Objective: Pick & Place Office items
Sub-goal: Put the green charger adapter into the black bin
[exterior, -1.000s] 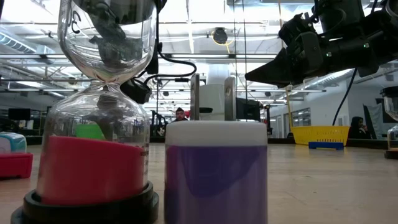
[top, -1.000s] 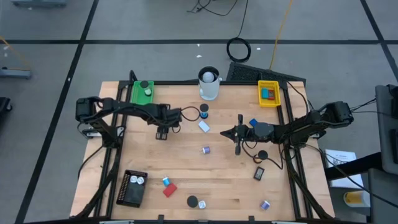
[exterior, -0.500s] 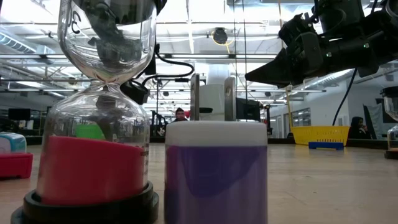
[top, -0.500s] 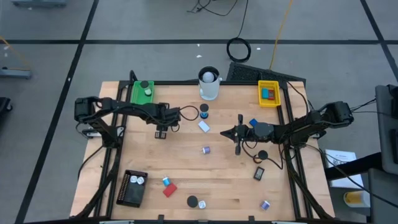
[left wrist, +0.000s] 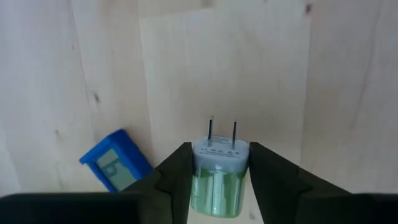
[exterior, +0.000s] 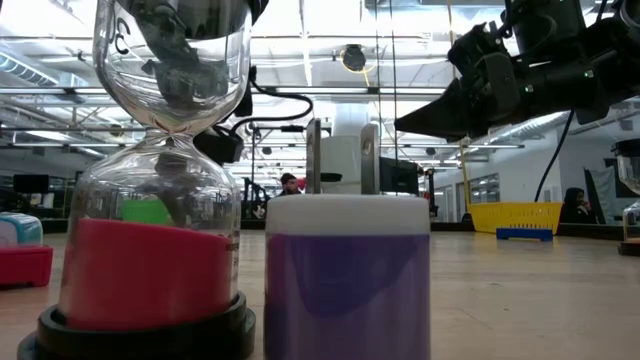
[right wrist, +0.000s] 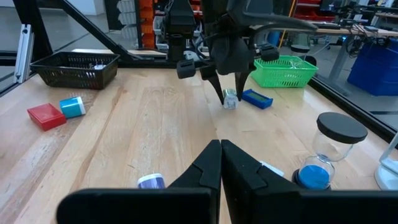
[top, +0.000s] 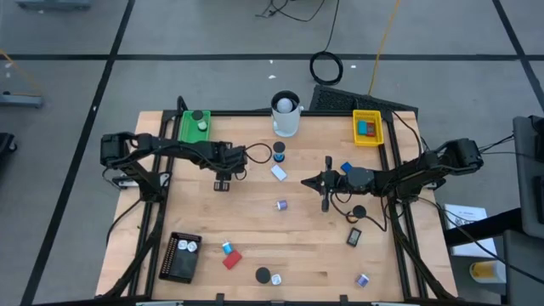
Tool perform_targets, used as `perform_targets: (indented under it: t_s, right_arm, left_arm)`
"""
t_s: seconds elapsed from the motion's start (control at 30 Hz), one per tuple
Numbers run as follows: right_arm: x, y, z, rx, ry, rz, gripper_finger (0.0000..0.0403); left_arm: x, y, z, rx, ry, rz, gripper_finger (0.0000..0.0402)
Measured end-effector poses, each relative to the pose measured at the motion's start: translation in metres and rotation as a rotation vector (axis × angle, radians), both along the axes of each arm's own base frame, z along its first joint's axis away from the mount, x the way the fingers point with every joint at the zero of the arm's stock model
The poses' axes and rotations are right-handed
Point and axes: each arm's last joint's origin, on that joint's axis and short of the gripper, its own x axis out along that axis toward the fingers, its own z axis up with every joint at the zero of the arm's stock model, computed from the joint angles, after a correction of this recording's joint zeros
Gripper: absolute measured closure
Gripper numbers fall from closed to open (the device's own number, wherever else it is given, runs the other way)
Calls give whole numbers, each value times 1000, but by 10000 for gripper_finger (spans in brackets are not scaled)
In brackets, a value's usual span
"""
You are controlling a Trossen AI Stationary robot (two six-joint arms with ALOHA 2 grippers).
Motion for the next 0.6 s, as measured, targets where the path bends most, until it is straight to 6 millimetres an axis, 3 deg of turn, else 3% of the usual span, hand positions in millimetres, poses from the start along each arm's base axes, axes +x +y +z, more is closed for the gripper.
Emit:
perform_targets:
  t_s: [0.33,0.6]
  right_arm:
    - [0,0,0,0,4,0,402]
    - [0,0,-1,-1,10,0,401]
  left_arm:
    - [6,-4,2,-73,-90,-23,266]
    - [-8,-12,7,-141,-456,-60,266]
